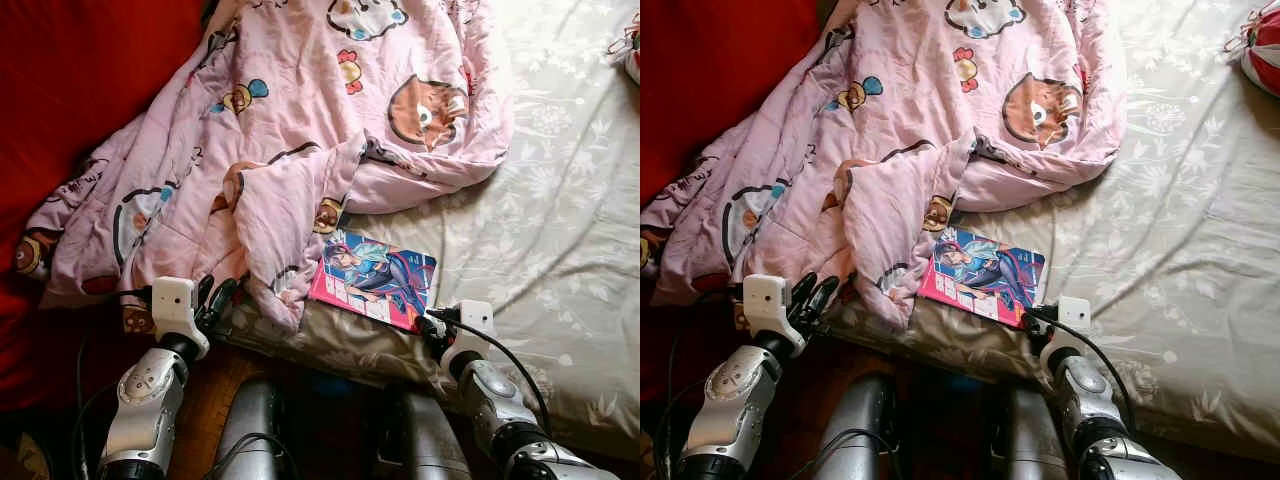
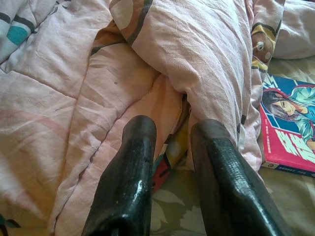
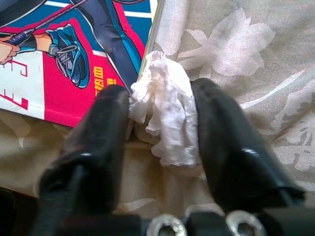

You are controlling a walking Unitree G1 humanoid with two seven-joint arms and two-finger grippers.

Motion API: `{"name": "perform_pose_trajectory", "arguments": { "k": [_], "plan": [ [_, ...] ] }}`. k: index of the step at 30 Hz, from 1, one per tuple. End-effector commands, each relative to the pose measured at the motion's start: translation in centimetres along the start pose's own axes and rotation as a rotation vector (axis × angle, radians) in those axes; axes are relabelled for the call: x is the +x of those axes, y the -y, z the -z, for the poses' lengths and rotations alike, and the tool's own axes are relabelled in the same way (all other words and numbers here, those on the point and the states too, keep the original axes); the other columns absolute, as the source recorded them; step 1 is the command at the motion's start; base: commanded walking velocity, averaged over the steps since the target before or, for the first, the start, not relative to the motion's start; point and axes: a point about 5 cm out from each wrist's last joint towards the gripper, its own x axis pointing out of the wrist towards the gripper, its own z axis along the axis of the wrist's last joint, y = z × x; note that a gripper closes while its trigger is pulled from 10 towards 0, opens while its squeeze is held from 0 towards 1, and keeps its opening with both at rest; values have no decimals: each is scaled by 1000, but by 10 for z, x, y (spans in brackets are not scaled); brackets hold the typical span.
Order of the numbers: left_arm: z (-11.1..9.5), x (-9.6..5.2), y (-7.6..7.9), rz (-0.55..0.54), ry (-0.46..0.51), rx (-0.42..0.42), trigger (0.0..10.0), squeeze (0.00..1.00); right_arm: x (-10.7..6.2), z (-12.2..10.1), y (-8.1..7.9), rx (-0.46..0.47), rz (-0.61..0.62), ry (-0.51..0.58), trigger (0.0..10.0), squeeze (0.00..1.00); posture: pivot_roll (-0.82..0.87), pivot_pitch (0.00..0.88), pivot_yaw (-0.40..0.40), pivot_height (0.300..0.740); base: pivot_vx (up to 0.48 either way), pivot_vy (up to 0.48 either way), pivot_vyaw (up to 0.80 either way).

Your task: Clean up the room

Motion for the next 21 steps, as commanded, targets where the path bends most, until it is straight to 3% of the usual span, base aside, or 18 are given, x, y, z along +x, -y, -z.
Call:
{"name": "perform_pose_trajectory", "arguments": {
  "k": [1,21],
  "plan": [
    [13,-8,-3,-10,-55,8,10000,0,-5,19,0,3,-1,-60,0,0,85,398,3,643,0,0,0],
    [18,-10,-1,-21,-71,1,10000,0,-7,23,1,-7,13,-70,0,0,81,403,-3,643,0,0,0]
  ]
}}
